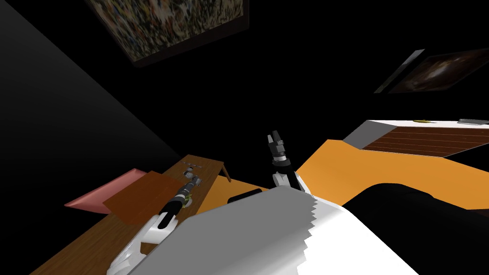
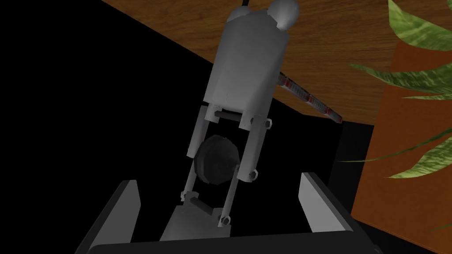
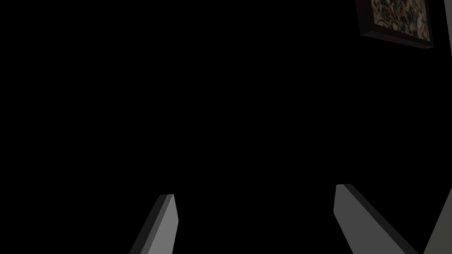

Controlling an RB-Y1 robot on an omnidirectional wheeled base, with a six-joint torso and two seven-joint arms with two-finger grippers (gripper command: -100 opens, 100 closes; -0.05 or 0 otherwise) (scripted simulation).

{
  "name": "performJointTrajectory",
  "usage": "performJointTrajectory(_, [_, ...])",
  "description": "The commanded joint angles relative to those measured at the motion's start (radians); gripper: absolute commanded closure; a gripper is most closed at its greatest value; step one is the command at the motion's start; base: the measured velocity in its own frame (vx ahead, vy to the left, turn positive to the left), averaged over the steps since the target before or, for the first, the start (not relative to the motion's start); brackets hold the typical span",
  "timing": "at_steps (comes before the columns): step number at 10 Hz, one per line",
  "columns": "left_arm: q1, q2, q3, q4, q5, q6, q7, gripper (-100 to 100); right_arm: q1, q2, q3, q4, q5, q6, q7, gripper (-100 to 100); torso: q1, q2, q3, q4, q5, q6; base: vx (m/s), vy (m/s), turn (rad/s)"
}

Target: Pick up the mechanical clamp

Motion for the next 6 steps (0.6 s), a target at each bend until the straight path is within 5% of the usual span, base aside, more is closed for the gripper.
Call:
performJointTrajectory(1, [-0.05, -0.003, -0.012, 0.05, 0.021, -0.02, -0.018, -100, 0.0, 0.0, 0.0, 0.0, 0.0, 0.0, 0.0, 0, 0.0, 0.0, 0.0, 0.0, 0.0, 0.0, -0.056, -0.002, -0.034])
performJointTrajectory(6, [-0.175, -0.008, -0.035, 0.198, 0.063, -0.059, -0.055, -100, 0.0, 0.0, 0.0, 0.0, 0.0, 0.0, 0.0, 0, 0.0, 0.003, 0.002, 0.001, 0.0, 0.0, -0.056, 0.0, -0.023])
